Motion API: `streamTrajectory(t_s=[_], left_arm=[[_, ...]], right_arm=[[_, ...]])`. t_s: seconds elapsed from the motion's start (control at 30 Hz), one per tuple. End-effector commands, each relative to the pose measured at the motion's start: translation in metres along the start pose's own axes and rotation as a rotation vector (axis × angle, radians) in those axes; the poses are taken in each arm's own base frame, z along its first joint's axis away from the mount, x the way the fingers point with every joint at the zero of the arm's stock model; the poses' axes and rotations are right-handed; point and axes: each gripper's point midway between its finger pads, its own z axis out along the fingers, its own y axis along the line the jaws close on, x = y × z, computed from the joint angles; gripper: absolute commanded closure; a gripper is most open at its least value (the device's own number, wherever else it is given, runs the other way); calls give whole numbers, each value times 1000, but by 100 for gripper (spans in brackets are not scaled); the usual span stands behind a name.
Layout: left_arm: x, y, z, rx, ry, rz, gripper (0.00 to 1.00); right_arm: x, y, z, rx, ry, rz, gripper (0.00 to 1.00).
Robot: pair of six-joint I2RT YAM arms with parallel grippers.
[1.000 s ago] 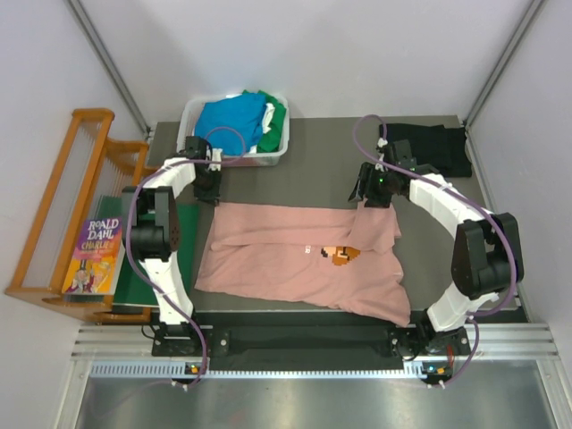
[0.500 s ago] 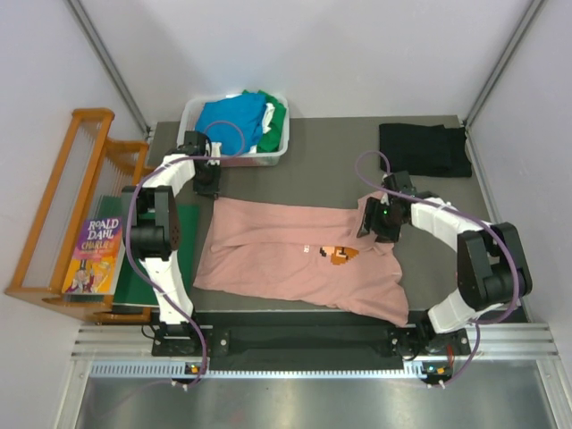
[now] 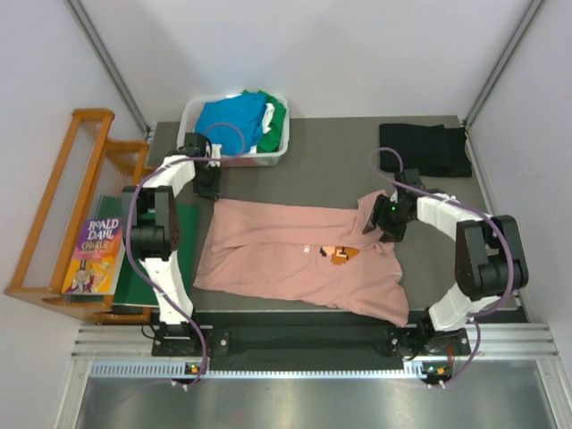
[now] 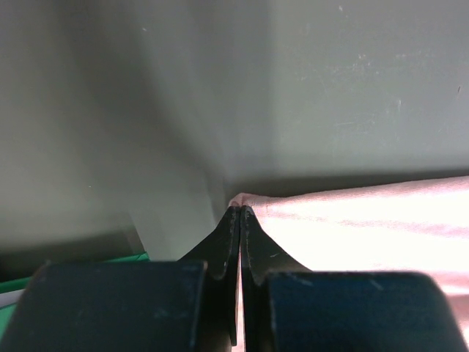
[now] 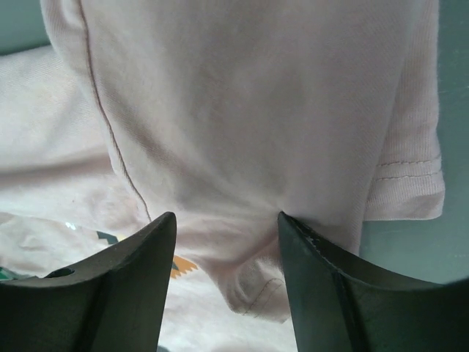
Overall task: Fold and stack the t-shirts
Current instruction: Fold the tshirt
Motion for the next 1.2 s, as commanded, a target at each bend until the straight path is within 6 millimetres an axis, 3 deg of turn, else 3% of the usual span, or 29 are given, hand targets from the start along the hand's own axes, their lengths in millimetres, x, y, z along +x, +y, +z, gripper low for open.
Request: streamTrajectory(t_s=[0.0,0.23,0.33,0.47,0.63,0.73,0.8,0.83,0.97,1.03,1.07,1.1,1.17], left_arm=[[-15,4,-13,-13,-72,-3,100],[-26,2,-16,-11,-95,-29,100],[-30,0,-18,0,-99,-39,100],[-35,0,-20,2,-103,-40,100],[-38,2,-20,-8,-113,-31,100],[-41,4,-17,-16,-116,-36,100],[-43,7,-15,-33,-117,-37,100],[-43,20,-17,-49,-121,-61,100],[-43,21,-22,-60,-123,-56,100],[-40,19,-27,-57,-122,-51,91],[-41,17,-37,-51,-134,-48,79],[-40,16,-41,-45,-135,-46,54],[-35,7,-59,-13,-124,-39,38]], right_arm=[[-32,-17,15,49,-42,45,41],[-92,-20,11,41,-89,96,43],[-104,-18,20,30,-82,111,45],[-109,-13,27,8,-63,122,48],[-101,-15,22,21,-78,90,48],[-108,-14,18,22,-92,79,48],[-115,-8,17,8,-93,73,48],[-115,-7,17,4,-88,73,48],[-114,-2,15,-11,-91,54,45],[-111,3,7,-18,-108,36,43],[-110,5,2,-21,-118,29,39],[-108,9,-8,-30,-138,17,38],[-107,17,-20,-50,-166,4,35]])
